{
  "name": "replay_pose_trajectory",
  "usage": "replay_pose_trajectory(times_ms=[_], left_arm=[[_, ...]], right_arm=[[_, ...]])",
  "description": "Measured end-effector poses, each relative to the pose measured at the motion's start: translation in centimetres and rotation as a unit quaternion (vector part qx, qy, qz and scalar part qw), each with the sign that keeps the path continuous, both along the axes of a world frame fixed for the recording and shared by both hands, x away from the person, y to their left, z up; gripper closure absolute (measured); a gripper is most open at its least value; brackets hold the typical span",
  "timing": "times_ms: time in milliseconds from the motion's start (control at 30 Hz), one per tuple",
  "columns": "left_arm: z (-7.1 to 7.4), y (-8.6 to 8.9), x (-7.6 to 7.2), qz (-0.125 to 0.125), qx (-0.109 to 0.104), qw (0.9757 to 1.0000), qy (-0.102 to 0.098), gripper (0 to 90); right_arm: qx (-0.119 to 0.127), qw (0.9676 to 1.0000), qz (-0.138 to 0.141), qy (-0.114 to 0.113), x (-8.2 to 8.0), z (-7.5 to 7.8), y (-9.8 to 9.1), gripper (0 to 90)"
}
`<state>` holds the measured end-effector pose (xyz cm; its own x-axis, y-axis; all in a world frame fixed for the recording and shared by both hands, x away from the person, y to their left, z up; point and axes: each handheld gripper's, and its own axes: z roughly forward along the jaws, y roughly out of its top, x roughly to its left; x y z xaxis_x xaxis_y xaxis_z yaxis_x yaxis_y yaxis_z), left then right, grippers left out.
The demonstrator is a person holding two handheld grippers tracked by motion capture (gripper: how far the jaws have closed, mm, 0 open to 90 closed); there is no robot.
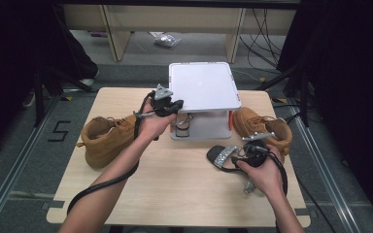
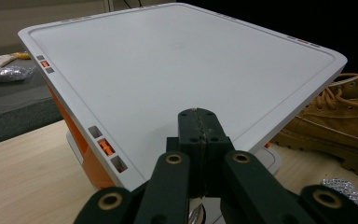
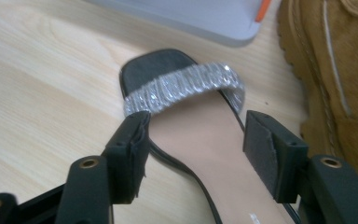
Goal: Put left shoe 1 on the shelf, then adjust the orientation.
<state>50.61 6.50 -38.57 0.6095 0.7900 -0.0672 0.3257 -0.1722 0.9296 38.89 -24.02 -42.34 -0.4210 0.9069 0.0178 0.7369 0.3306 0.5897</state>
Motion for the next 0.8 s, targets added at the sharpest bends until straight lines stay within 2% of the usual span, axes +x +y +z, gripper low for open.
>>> replay_pose_trajectory(times_ms=[133,167,233,333,433,467,567,600,800], left_arm=[[0.0,0.0,0.0,0.001,0.001,1.0,0.0,89.7],[0.0,0.0,0.0,0.001,0.0,1.0,0.0,89.7],[0.0,0.0,0.0,0.001,0.0,1.0,0.0,89.7],[0.1,0.0,0.0,0.0,0.002,1.0,0.001,89.7],[0.0,0.0,0.0,0.0,0.0,1.0,0.001,89.7],[0.0,0.0,0.0,0.0,0.001,1.0,0.001,89.7],[0.0,-0.1,0.0,0.001,0.0,1.0,0.002,89.7],[0.0,0.0,0.0,0.001,-0.001,1.0,0.003,89.7],[0.1,0.0,0.1,-0.001,0.002,1.0,0.005,89.7]], right_arm=[[-0.004,1.0,0.004,0.006,-0.2,0.1,-0.6,39.4],[-0.005,0.9997,0.013,0.019,-0.3,0.3,-1.0,37.7],[-0.007,0.9997,0.017,0.015,-0.3,0.4,-1.2,37.1],[-0.016,0.9991,0.03,0.025,-0.2,0.4,-1.7,35.9],[-0.022,0.9986,0.041,0.026,0.0,0.2,-2.1,35.4],[-0.018,0.9983,0.035,0.042,-0.1,0.3,-2.1,35.3],[-0.027,0.9973,0.047,0.05,0.1,-0.1,-2.4,34.7],[-0.03,0.9964,0.049,0.062,0.1,-0.2,-2.6,33.8],[-0.035,0.9947,0.062,0.074,0.5,-0.7,-3.2,32.5]])
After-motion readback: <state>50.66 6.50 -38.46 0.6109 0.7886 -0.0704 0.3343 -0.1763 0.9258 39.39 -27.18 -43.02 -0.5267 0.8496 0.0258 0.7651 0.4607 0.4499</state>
